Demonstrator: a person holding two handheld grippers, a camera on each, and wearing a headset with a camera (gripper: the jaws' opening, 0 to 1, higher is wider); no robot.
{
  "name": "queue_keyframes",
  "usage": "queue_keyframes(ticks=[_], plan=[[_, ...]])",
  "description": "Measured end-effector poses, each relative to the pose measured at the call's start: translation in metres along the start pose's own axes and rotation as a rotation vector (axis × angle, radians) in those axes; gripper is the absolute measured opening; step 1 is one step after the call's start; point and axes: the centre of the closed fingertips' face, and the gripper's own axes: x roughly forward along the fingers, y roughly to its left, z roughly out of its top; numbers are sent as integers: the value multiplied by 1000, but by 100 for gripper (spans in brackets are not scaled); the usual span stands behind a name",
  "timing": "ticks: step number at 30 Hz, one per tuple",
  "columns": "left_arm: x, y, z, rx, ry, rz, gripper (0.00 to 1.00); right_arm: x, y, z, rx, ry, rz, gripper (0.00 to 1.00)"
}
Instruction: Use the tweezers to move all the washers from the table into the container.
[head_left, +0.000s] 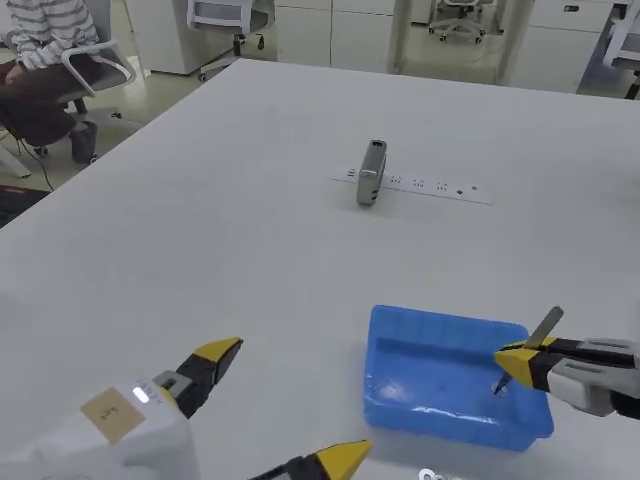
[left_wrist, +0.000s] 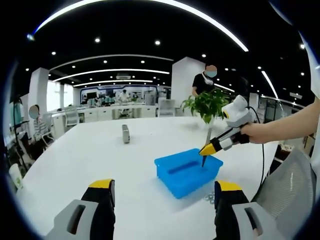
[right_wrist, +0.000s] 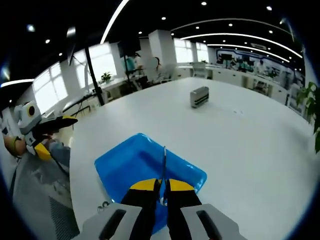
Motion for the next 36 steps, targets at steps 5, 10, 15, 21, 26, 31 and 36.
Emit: queue_keyframes(ticks=[5,10,15,21,26,31,36], plan=[[0,0,-3,7,19,0,82,4,0,-3,-3,14,3,3],[1,-5,0,-3,3,-22,84,5,-1,-7,-14,28,6,3],[1,-7,1,0,-5,-31,84,7,-2,-11,-42,46,10,3],[1,-5,-1,1,5,-27,84,7,2,-9,-81,35,24,4],[1,-5,-2,5,15,-23,84,-1,6,0,-62,-13,22,4],[1,-4,-3,7,15,-18,84,-16,21,17,-42,-92,29,4],[1,-4,-4,6,22,-23,83,-29,47,30,-26,-164,83,4]])
